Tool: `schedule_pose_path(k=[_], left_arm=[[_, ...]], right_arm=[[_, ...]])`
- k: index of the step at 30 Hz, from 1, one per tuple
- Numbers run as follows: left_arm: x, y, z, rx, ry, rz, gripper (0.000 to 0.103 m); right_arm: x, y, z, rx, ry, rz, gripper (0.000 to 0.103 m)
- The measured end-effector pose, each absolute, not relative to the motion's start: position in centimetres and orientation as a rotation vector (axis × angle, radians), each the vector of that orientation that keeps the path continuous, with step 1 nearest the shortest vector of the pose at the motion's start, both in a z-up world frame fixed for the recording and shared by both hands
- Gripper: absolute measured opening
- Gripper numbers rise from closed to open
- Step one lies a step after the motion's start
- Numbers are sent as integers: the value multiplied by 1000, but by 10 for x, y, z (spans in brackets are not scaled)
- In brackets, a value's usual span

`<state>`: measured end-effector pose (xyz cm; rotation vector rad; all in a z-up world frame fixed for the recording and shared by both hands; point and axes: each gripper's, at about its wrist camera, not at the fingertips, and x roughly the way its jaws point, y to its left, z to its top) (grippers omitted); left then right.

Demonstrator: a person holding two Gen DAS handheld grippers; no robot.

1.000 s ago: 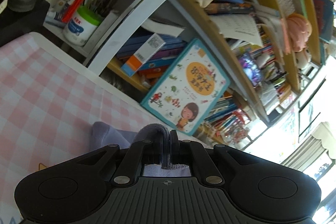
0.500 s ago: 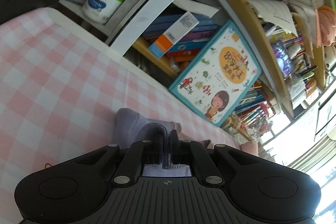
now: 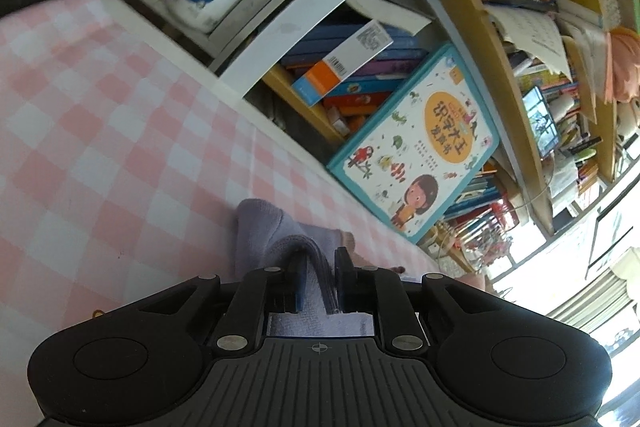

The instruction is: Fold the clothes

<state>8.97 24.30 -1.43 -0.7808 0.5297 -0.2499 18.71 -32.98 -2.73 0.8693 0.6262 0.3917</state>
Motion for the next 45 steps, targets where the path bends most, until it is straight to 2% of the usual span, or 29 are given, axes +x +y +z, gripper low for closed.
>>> schedule_pose_path(k=[1, 2, 3, 4, 7, 10, 13, 15, 20, 22, 23, 24, 26, 28, 29, 34, 41, 43, 45], left_arm=[[87, 243, -10, -763, 509, -238, 29], [82, 244, -6, -743, 474, -215, 50], [76, 245, -1, -722, 437, -192, 65], [70, 247, 4, -697, 394, -173, 67], [60, 249, 17, -620, 329, -123, 67], [62, 238, 22, -475, 356, -82, 66], [72, 225, 21, -350, 417, -61, 60], [81, 216, 19, -286, 453, -69, 51], [95, 199, 18, -148, 505, -135, 49], [104, 194, 15, -112, 554, -133, 34], [110, 194, 12, -107, 586, -127, 18], [112, 195, 10, -112, 602, -123, 7], [110, 197, 10, -136, 587, -125, 5], [105, 198, 14, -161, 553, -133, 5], [103, 199, 16, -172, 540, -135, 5], [117, 201, -5, -189, 614, -115, 8], [117, 212, -10, -270, 616, -108, 16], [113, 216, -6, -298, 593, -73, 23], [104, 219, 4, -313, 542, -34, 23]], right_arm=[[185, -331, -24, 848, 611, 382, 42], [183, -333, -20, 830, 596, 377, 42], [181, -332, -16, 801, 582, 378, 42], [179, -330, -12, 767, 569, 382, 42], [173, -322, 1, 644, 536, 395, 42], [169, -299, 9, 447, 543, 414, 42], [170, -274, 10, 259, 572, 407, 42], [173, -259, 7, 162, 594, 400, 42], [188, -239, 0, 19, 642, 414, 40], [194, -235, -4, -1, 674, 416, 32], [196, -233, -5, -3, 685, 419, 25], [194, -233, -4, -1, 678, 414, 18], [189, -234, -1, 2, 654, 400, 12], [177, -239, 9, 26, 588, 394, 9], [172, -242, 14, 41, 560, 389, 3], [183, -246, 1, 67, 637, 363, 3], [187, -248, -7, 100, 650, 363, 3], [185, -250, -7, 110, 647, 356, 4], [182, -251, -5, 107, 640, 347, 5]])
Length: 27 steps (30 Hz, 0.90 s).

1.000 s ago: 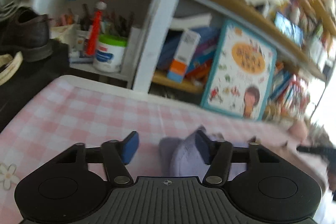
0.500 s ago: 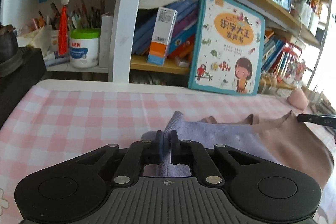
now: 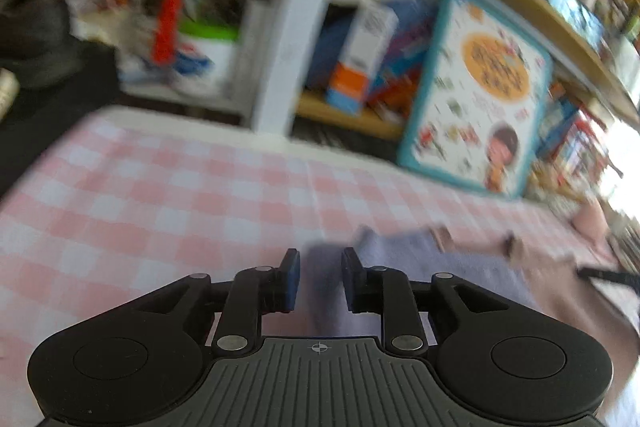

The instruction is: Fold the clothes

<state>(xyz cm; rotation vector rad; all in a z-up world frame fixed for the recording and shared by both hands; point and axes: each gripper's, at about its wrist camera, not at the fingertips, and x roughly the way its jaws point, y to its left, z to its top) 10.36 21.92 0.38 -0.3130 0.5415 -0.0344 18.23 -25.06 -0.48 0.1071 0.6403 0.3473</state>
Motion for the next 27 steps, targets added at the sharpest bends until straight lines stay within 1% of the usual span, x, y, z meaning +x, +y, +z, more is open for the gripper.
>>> schedule_pose_path(k=[3, 4, 5, 7, 11, 14, 17, 19, 23, 24, 25, 26, 27], left_arm=[[86, 218, 19, -357, 455, -104, 23], [81, 213, 23, -359, 434, -156, 23], [78, 206, 25, -350, 426, -203, 23], [79, 192, 24, -316, 449, -255, 20], [95, 180, 8, -245, 537, -173, 19], [105, 195, -6, -328, 594, -125, 19], [107, 204, -11, -397, 602, -135, 21], [106, 203, -10, -389, 601, -133, 23], [101, 201, -8, -394, 578, -120, 24], [97, 200, -5, -401, 567, -121, 32], [92, 199, -1, -405, 555, -123, 37], [85, 198, 4, -399, 534, -131, 46], [78, 196, 9, -392, 513, -138, 50]], right_arm=[[179, -249, 0, 91, 624, 357, 18], [179, -247, 1, 84, 622, 363, 18], [179, -246, 1, 76, 619, 368, 17], [180, -242, 0, 60, 633, 374, 4], [169, -243, 11, 56, 546, 369, 3], [162, -244, 22, 54, 496, 369, 3], [174, -238, 8, 20, 564, 347, 3], [183, -239, -5, 37, 621, 332, 3], [178, -249, 0, 93, 610, 301, 3], [173, -253, 3, 107, 604, 300, 5], [167, -257, 6, 122, 599, 303, 5], [161, -261, 9, 138, 595, 306, 5], [155, -265, 13, 153, 591, 310, 10]])
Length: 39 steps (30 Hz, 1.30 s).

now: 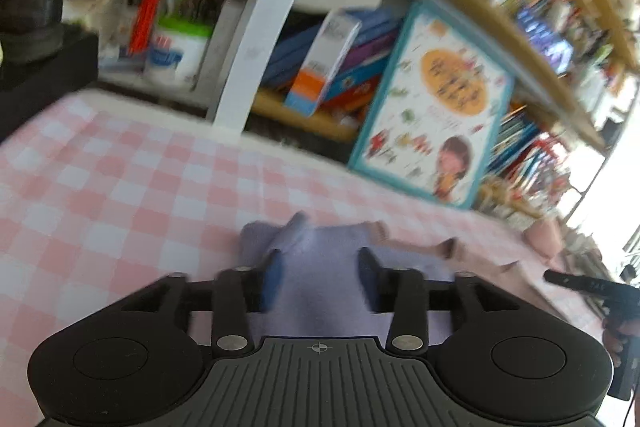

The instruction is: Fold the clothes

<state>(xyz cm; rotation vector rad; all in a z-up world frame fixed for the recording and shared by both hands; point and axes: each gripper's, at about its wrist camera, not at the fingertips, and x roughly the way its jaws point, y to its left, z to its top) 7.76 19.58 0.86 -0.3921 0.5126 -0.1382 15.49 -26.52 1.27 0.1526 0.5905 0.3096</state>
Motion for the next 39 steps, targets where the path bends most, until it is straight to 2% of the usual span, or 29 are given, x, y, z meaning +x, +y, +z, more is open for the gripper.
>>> schedule_pose_path(k=[1, 2, 3, 8, 9, 10, 11, 12, 16, 23, 26, 29, 34, 39], left_arm=[[71, 194, 13, -385, 496, -145, 50], [65, 192, 15, -379, 496, -145, 50], [60, 189, 17, -372, 496, -146, 50], [43, 176, 15, -311, 545, -131, 50], [42, 174, 13, -296, 562, -123, 50], [42, 173, 10, -286, 581, -111, 50], [44, 173, 6, -276, 601, -97, 50], [45, 173, 3, -268, 618, -85, 50], [44, 174, 0, -258, 623, -79, 50], [43, 174, 0, -258, 621, -69, 54], [42, 175, 0, -265, 622, -45, 61], [35, 176, 4, -286, 606, -39, 62], [19, 172, 20, -289, 564, -42, 67], [6, 156, 38, -241, 534, -75, 73]], right_arm=[[147, -269, 15, 168, 598, 322, 15], [139, -271, 15, 173, 608, 335, 27], [132, -272, 16, 174, 617, 347, 35], [110, -270, 6, 137, 677, 356, 35], [108, -270, 3, 139, 685, 355, 32], [107, -270, 0, 149, 690, 360, 27], [106, -271, -1, 164, 689, 370, 13], [105, -271, -1, 180, 685, 381, 7], [93, -273, 13, 187, 604, 379, 6], [98, -269, -8, 147, 659, 339, 10], [97, -267, -7, 123, 650, 321, 17], [93, -268, -3, 112, 628, 298, 34], [78, -268, 9, 102, 575, 297, 38], [57, -254, 20, 55, 521, 348, 48]])
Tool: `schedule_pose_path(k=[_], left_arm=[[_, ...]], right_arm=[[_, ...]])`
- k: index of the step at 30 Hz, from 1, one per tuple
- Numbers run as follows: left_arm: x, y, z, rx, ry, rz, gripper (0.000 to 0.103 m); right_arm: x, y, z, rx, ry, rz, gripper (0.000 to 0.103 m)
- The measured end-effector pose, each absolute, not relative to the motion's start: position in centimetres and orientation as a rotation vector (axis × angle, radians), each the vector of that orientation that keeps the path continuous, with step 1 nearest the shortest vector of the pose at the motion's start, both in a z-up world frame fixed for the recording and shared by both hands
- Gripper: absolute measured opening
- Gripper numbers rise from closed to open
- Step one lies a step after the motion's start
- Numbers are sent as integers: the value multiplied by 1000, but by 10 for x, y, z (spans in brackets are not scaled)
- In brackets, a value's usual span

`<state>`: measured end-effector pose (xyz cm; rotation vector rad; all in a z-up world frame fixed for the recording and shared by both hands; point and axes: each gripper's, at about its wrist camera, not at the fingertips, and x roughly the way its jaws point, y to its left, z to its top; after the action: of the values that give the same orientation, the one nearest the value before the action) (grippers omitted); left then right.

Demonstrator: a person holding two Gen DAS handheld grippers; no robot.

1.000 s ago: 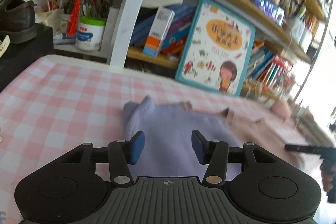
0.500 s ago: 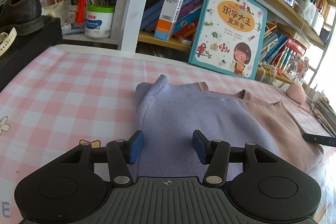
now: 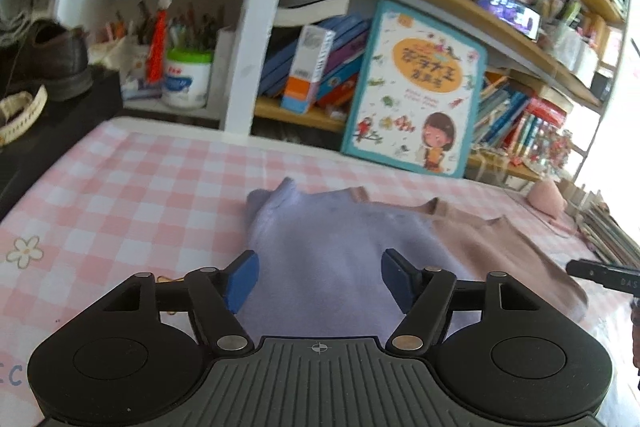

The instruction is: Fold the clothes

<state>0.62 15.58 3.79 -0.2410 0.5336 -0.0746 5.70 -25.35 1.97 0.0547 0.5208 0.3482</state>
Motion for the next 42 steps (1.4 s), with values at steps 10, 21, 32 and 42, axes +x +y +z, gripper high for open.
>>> schedule_pose_path(k=[10, 21, 32, 42], left_arm=[[-5, 121, 41, -190, 572, -129, 80], [-28, 110, 33, -264, 642, -110, 81], [-49, 138, 8, -595, 693, 29, 81], [-49, 179, -11, -1016, 587, 98, 70]], right_arm=[[22, -213, 20, -41, 494, 485, 60], [6, -201, 8, -76, 512, 566, 66], [-2, -191, -2, -166, 477, 614, 76], [2, -195, -6, -129, 495, 639, 77]])
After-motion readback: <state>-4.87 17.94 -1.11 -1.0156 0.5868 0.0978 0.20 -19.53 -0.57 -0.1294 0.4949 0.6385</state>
